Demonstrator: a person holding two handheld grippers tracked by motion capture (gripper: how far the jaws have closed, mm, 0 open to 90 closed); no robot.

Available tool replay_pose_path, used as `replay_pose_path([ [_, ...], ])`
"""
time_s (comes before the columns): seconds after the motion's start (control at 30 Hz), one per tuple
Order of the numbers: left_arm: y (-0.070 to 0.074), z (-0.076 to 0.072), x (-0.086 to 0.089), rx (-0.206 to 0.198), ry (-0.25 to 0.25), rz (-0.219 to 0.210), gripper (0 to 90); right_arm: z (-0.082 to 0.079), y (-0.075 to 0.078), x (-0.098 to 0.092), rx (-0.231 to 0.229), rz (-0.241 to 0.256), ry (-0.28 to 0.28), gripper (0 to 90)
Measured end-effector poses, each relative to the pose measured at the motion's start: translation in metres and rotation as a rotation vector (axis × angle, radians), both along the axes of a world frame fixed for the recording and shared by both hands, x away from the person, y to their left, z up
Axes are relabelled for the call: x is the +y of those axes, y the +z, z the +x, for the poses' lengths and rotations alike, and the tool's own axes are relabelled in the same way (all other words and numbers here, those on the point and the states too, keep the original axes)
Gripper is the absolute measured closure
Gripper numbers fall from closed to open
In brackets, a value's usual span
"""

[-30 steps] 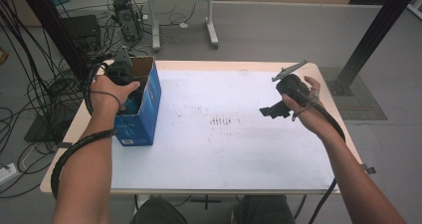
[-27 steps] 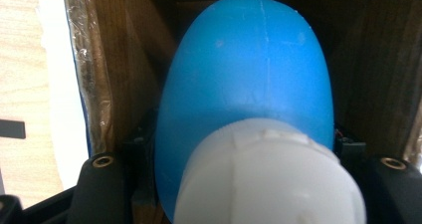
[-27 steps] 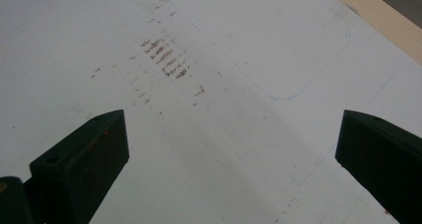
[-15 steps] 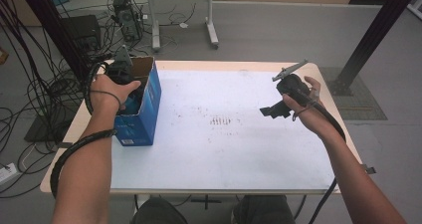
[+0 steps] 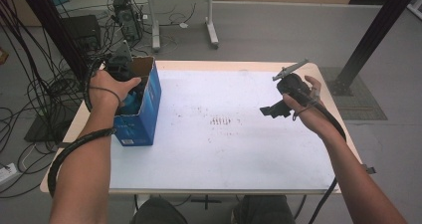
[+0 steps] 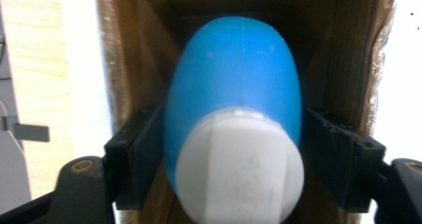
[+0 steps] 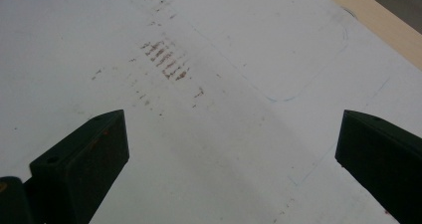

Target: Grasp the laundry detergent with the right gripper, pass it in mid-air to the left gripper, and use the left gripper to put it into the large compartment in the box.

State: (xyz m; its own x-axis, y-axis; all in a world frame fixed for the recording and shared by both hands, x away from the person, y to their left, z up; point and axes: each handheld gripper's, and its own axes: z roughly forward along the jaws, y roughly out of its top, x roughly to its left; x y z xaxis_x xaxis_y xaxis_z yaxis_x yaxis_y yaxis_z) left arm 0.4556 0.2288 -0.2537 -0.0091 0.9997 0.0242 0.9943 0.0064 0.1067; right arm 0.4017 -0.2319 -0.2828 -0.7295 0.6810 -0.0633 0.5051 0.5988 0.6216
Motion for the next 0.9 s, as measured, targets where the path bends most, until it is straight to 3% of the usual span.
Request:
replay_pose_path([
  [0.5, 0.026, -0.006, -0.005, -0.014, -0.03, 0.039, 25.2, -0.001, 0.001, -0.003, -0.004, 0.002, -0.002, 0.2],
  [0.9, 0.06, -0.014, -0.018, -0.075, -0.088, 0.023, 17.7, -0.001, 0.006, -0.005, -0.003, -0.005, -0.007, 0.2],
])
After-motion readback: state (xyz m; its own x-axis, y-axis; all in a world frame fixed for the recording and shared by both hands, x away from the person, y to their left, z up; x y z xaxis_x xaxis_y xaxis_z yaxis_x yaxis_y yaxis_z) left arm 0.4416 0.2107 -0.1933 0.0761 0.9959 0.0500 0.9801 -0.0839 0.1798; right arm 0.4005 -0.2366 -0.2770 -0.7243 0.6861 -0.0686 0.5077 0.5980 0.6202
